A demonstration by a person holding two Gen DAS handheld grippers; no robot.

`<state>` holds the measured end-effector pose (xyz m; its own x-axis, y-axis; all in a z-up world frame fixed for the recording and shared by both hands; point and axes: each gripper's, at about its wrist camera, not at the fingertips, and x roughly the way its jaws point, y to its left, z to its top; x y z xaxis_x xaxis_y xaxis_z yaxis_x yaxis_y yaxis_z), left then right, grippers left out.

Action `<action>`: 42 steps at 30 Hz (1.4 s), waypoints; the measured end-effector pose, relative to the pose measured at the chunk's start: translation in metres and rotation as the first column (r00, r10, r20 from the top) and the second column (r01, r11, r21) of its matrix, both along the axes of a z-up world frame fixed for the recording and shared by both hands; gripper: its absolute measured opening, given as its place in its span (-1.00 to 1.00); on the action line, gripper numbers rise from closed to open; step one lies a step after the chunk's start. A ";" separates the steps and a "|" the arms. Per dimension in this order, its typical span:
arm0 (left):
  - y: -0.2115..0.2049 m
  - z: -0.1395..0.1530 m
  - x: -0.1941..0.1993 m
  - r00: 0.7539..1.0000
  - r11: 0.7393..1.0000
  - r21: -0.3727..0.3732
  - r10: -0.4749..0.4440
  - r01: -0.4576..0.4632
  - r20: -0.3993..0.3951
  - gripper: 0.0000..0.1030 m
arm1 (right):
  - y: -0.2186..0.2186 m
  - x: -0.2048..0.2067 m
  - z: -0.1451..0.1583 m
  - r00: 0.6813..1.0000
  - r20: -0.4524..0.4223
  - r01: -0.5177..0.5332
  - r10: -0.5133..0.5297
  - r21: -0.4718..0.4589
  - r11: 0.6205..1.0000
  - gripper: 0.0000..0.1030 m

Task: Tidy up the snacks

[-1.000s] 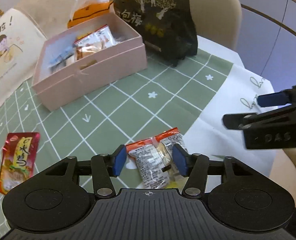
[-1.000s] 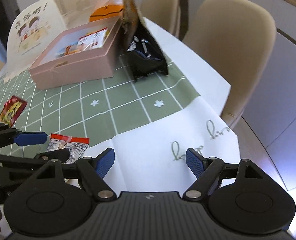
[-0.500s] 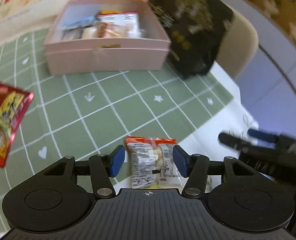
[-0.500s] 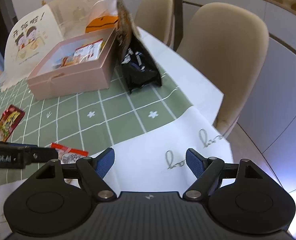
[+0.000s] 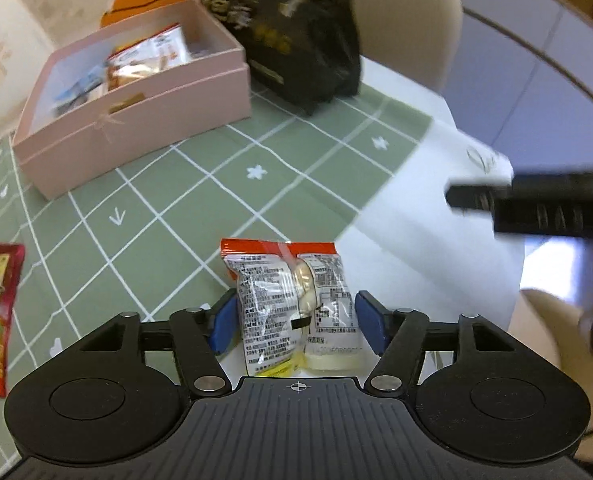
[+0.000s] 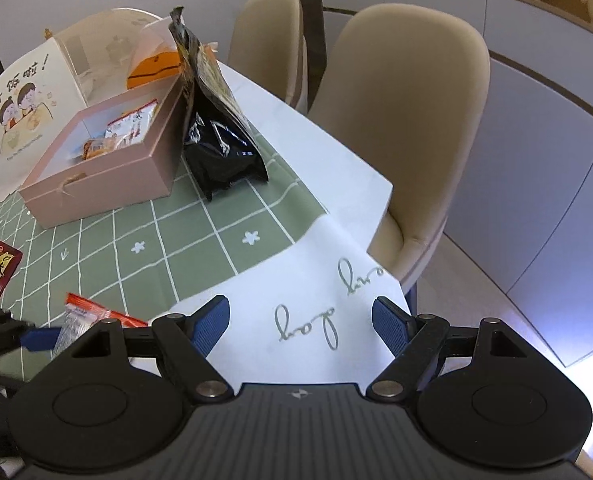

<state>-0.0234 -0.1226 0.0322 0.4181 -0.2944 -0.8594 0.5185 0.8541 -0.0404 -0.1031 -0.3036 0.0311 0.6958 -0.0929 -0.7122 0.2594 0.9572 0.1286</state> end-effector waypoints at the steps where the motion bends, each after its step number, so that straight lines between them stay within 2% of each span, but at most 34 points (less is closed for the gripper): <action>1: 0.001 0.000 0.004 1.000 1.000 -0.008 0.001 -0.001 -0.009 0.27 | 0.000 0.000 -0.001 1.000 -0.009 -0.002 0.002 0.001 1.000 0.54; 4: 0.002 0.001 0.008 0.999 0.999 -0.027 -0.023 0.022 -0.026 0.12 | 0.004 0.003 -0.002 1.000 -0.031 -0.005 0.005 -0.019 1.000 0.54; 6: 0.009 0.003 0.011 0.998 0.996 -0.080 -0.030 0.026 -0.048 -0.01 | 0.009 0.004 0.002 1.000 -0.028 -0.012 0.011 -0.030 0.999 0.54; 10: 0.038 0.017 0.013 0.999 0.987 -0.161 -0.012 0.006 -0.033 -0.02 | 0.028 0.008 0.016 1.000 -0.006 -0.031 0.031 -0.045 0.998 0.54; 13: 0.081 0.031 0.014 0.999 0.979 -0.199 0.036 -0.040 -0.022 -0.02 | 0.055 0.024 0.018 0.997 -0.015 -0.072 0.072 -0.021 0.997 0.54; 16: 0.145 0.038 0.007 0.990 0.969 -0.206 0.135 -0.138 -0.029 -0.02 | 0.101 0.048 0.021 0.989 -0.026 -0.145 0.146 0.014 0.989 0.54; 18: 0.197 0.040 0.000 0.972 0.950 -0.206 0.230 -0.234 -0.042 -0.02 | 0.139 0.065 0.024 0.978 -0.033 -0.205 0.208 0.075 0.976 0.54; 21: 0.274 0.039 -0.012 0.929 0.907 -0.202 0.364 -0.370 -0.068 -0.02 | 0.204 0.095 0.025 0.950 -0.057 -0.290 0.306 0.198 0.936 0.54; 23: 0.318 0.035 -0.018 0.901 0.876 -0.210 0.426 -0.435 -0.088 -0.02 | 0.246 0.112 0.024 0.940 -0.067 -0.314 0.336 0.224 0.923 0.54; 25: 0.357 0.031 -0.023 0.870 0.842 -0.221 0.480 -0.493 -0.114 -0.02 | 0.284 0.131 0.020 0.944 -0.095 -0.293 0.317 0.208 0.933 0.54; 28: 0.391 0.027 -0.028 0.849 0.809 -0.259 0.507 -0.527 -0.148 -0.02 | 0.326 0.160 0.009 0.955 -0.146 -0.220 0.260 0.243 0.945 0.54; 29: 0.397 0.026 -0.029 0.848 0.805 -0.266 0.507 -0.530 -0.155 -0.02 | 0.337 0.168 0.007 0.962 -0.155 -0.181 0.223 0.244 0.953 0.71; 32: 0.402 0.025 -0.033 0.853 0.798 -0.299 0.494 -0.523 -0.172 -0.02 | 0.363 0.179 0.008 0.981 -0.124 -0.131 0.151 0.155 0.979 0.72; 33: 0.402 0.024 -0.034 0.855 0.797 -0.309 0.486 -0.518 -0.179 -0.02 | 0.369 0.184 0.007 0.981 -0.131 -0.130 0.145 0.119 0.984 0.75; 35: 0.397 0.021 -0.035 0.860 0.796 -0.327 0.468 -0.510 -0.202 -0.02 | 0.374 0.191 0.000 0.975 -0.161 -0.148 0.154 0.044 0.988 0.98; 36: 0.393 0.020 -0.037 0.863 0.795 -0.335 0.458 -0.506 -0.214 -0.02 | 0.375 0.192 -0.002 0.972 -0.162 -0.168 0.169 0.022 0.986 0.99; 37: 0.390 0.018 -0.037 0.866 0.795 -0.345 0.447 -0.500 -0.226 -0.02 | 0.373 0.189 -0.002 0.969 -0.164 -0.186 0.186 0.013 0.982 0.96; 42: 0.357 0.022 -0.033 0.884 0.797 -0.384 0.401 -0.466 -0.242 -0.02 | 0.346 0.165 0.004 0.929 -0.173 -0.335 0.327 -0.017 0.942 0.59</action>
